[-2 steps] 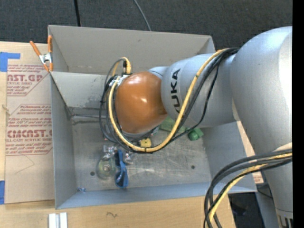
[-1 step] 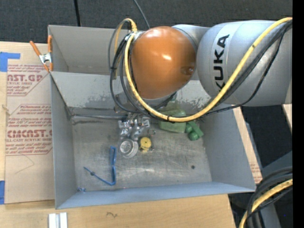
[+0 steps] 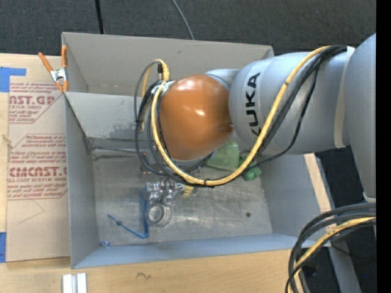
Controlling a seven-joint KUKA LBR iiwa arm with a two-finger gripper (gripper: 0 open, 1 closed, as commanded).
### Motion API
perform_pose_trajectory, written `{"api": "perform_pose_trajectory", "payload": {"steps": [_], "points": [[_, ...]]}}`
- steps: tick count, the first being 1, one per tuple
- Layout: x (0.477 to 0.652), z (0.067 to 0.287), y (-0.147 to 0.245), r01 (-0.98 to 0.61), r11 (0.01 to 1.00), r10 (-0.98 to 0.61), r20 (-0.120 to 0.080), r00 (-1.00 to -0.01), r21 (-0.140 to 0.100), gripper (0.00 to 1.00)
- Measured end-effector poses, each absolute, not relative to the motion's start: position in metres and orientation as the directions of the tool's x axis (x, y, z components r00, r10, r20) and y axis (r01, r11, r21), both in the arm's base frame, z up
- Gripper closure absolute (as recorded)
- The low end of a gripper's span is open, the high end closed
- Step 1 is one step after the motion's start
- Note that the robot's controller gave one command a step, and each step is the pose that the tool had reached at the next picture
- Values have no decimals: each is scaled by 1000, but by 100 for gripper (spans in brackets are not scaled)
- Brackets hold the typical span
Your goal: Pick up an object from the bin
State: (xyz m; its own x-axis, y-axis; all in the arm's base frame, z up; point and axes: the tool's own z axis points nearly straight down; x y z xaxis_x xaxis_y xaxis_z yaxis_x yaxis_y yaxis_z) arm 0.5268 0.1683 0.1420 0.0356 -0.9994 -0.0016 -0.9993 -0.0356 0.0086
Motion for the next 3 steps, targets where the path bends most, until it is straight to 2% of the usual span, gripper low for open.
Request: {"api": "perform_pose_trajectory", "payload": {"steps": [1,3], "points": [[497,93,130,-992,125,-992,-5,-125,-6,100],[503,215,112,-993,118,-993,-4,-118,-6,100]]}}
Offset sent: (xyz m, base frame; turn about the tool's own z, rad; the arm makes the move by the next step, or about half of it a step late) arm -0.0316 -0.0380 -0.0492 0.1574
